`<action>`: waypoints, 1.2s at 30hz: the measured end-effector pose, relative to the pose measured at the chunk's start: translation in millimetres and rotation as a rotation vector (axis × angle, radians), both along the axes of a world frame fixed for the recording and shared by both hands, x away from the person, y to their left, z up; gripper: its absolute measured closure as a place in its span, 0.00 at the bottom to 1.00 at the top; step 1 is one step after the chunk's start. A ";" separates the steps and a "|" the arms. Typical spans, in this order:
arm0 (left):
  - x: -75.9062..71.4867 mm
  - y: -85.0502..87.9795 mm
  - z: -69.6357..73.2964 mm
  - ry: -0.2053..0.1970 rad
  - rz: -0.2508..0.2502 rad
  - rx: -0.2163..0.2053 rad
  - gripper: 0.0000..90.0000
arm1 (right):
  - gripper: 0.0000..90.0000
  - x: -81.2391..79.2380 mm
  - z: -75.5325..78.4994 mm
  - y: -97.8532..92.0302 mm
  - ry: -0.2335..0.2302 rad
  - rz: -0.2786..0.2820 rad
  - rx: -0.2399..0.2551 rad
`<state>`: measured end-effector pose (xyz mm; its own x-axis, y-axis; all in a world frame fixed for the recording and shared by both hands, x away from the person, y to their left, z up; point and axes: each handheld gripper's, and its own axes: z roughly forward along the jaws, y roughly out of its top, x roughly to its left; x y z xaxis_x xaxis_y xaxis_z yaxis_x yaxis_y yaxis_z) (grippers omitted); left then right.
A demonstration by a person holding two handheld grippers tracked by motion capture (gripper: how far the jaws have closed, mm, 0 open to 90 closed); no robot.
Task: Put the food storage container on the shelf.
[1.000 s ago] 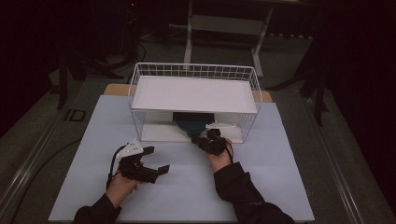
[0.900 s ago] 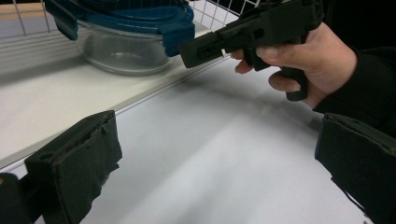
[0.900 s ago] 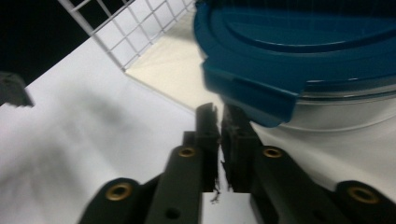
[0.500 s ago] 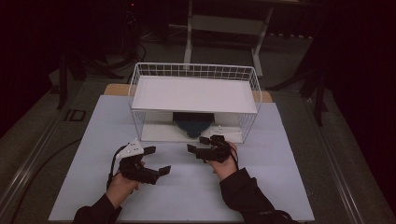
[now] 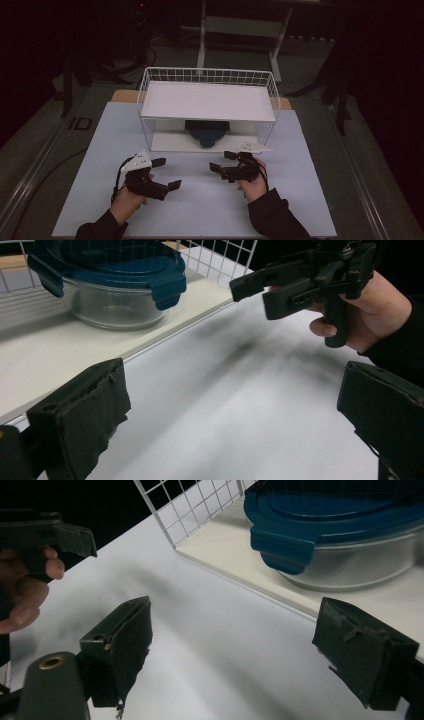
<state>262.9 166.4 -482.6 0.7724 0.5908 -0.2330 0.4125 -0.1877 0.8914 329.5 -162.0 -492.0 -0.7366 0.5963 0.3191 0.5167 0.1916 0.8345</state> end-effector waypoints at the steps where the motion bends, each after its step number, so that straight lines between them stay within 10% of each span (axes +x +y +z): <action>1: -1.2 0.6 0.7 -0.005 -0.003 0.001 0.00 | 0.17 -2.6 0.8 -2.3 -0.007 -0.003 -0.002; 36: -20.7 11.8 -4.6 -0.007 -0.006 0.031 0.00 | 0.19 -63.1 -8.2 -89.4 -0.055 -0.050 -0.067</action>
<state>242.2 178.2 -487.2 0.7772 0.5934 -0.2095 0.4055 -0.2177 0.8878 266.4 -251.4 -500.2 -0.7209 0.6511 0.2375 0.4807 0.2228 0.8481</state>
